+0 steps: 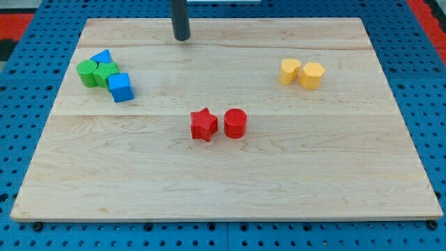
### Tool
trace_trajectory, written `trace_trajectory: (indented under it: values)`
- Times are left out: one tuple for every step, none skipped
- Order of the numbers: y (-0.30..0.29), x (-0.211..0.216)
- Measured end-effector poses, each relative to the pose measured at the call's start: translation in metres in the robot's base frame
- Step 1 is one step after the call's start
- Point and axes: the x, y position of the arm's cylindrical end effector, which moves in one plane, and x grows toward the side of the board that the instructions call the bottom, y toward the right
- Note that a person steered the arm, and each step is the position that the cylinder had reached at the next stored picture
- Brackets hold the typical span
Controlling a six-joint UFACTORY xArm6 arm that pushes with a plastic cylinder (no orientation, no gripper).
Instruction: Go near the yellow hexagon
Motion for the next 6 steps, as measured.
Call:
trace_trajectory:
  values:
    - [-0.001,0.000]
    - [0.008,0.000]
    - [0.053,0.003]
    - [0.113,-0.002]
    - [0.194,-0.008]
    - [0.252,-0.005]
